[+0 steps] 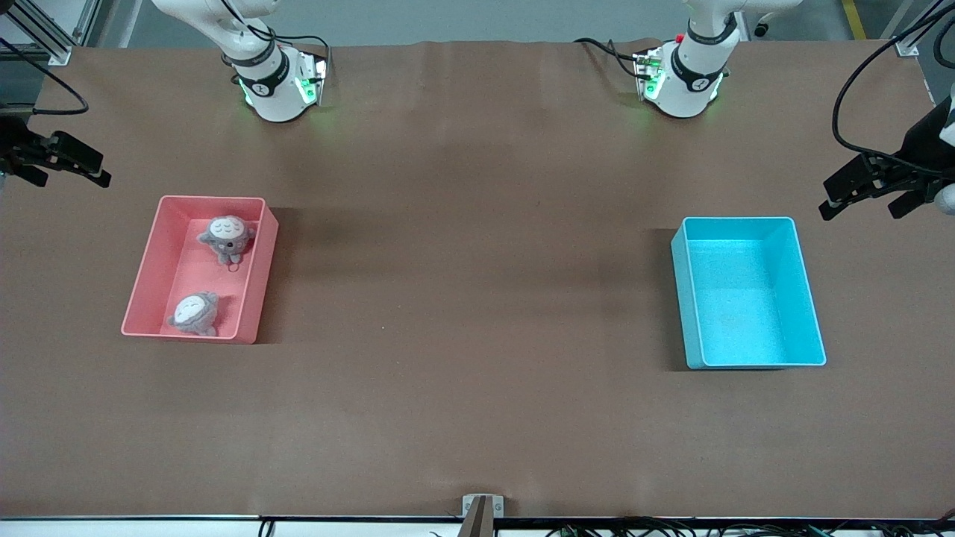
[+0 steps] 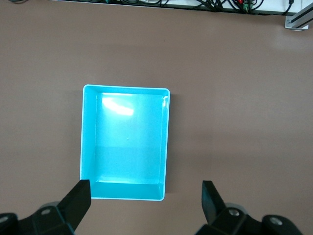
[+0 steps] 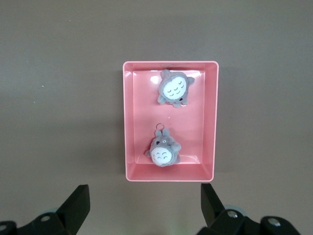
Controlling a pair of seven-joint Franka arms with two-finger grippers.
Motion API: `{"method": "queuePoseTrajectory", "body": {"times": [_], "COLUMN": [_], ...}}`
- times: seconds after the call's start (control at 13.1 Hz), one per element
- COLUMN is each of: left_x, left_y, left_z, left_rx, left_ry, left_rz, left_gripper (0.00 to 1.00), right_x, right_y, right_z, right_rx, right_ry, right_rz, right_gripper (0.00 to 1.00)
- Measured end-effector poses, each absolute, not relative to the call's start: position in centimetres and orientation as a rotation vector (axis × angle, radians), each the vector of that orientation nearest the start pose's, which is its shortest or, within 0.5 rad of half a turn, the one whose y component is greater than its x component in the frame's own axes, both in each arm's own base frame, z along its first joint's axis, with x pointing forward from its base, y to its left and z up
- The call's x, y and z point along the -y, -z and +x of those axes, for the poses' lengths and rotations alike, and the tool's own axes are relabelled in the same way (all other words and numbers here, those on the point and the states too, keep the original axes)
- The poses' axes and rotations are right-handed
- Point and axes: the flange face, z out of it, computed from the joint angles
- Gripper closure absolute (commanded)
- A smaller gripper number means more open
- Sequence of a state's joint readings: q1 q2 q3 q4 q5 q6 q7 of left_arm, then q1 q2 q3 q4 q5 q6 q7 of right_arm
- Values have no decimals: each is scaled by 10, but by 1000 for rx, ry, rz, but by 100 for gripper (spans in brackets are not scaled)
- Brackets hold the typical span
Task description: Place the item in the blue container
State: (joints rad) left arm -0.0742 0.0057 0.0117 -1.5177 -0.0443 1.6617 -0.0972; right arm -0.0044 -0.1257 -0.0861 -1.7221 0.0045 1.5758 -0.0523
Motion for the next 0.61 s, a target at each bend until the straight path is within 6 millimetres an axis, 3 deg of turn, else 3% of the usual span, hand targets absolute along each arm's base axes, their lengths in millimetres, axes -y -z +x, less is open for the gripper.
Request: {"method": "queuePoseTrajectory", "body": {"times": [0.3,0.61], "left_x": [39,39], "left_y": [-655,-655], "left_z": [565,565], "left_rx": [58,58], "left_ry": [214,215], "left_rz": [-3189,-3189], "left_gripper": [0,0], "right_x": [52,69], "right_y": [-608,-543], "right_z": [520,563], "right_rx": [-69,-112], "right_ry": [-61,-148], "right_rz": [-3125,-3129], "right_gripper": [0,0]}}
